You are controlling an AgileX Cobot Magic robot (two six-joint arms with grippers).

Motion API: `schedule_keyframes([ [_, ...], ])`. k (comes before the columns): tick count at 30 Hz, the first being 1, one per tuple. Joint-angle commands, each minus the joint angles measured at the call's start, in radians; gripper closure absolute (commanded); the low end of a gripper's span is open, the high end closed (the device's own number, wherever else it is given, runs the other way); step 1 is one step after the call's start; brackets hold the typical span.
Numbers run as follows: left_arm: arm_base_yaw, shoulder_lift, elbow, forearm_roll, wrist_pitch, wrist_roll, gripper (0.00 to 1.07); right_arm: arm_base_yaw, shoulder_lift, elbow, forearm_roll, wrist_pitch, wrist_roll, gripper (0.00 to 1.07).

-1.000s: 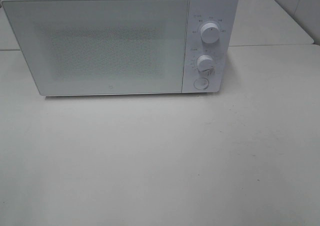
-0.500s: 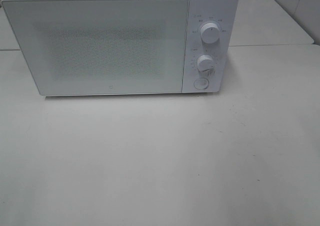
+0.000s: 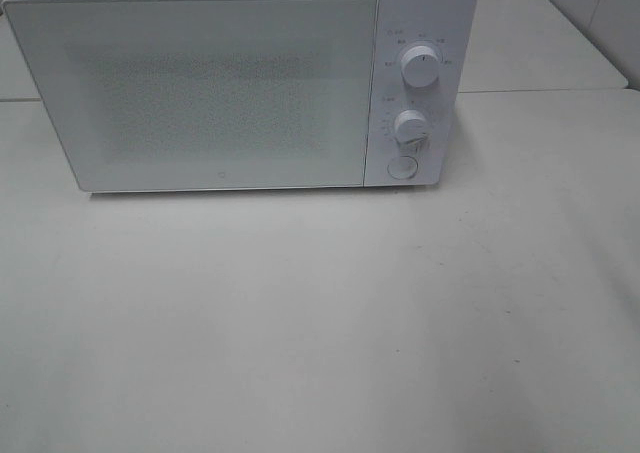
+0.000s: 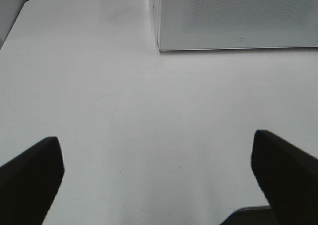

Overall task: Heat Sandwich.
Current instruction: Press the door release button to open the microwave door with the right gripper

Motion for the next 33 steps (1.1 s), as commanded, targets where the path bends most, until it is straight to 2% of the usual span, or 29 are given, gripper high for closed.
schedule_keyframes([
  [1, 0.004, -0.006, 0.001, -0.007, -0.004, -0.008, 0.1, -0.006, 0.076, -0.008, -0.004, -0.116, 0.009, 0.33],
  [8, 0.004, -0.006, 0.001, -0.007, -0.004, -0.008, 0.1, -0.006, 0.24, -0.006, -0.008, -0.309, 0.017, 0.33],
  [15, 0.004, -0.006, 0.001, -0.007, -0.004, -0.008, 0.1, -0.002, 0.375, 0.096, 0.0, -0.602, 0.017, 0.33],
  [17, 0.004, -0.006, 0.001, -0.007, -0.004, -0.008, 0.1, -0.001, 0.434, 0.15, 0.055, -0.715, 0.012, 0.33],
  [19, 0.004, -0.006, 0.001, -0.007, -0.004, -0.008, 0.1, 0.006, 0.455, 0.162, 0.084, -0.741, 0.005, 0.33],
  [21, 0.004, -0.006, 0.001, -0.007, -0.004, -0.008, 0.1, 0.04, 0.495, 0.185, 0.164, -0.793, -0.051, 0.33],
  [22, 0.004, -0.006, 0.001, -0.007, -0.004, -0.008, 0.1, 0.085, 0.531, 0.198, 0.236, -0.836, -0.141, 0.33],
  [24, 0.004, -0.006, 0.001, -0.007, -0.004, -0.008, 0.1, 0.115, 0.548, 0.202, 0.271, -0.849, -0.18, 0.33],
  [27, 0.004, -0.006, 0.001, -0.007, -0.004, -0.008, 0.1, 0.225, 0.629, 0.202, 0.46, -0.926, -0.316, 0.33],
  [29, 0.004, -0.006, 0.001, -0.007, -0.004, -0.008, 0.1, 0.246, 0.644, 0.202, 0.488, -0.948, -0.334, 0.33],
  [33, 0.004, -0.006, 0.001, -0.007, -0.004, -0.008, 0.1, 0.353, 0.716, 0.202, 0.59, -1.03, -0.351, 0.33],
])
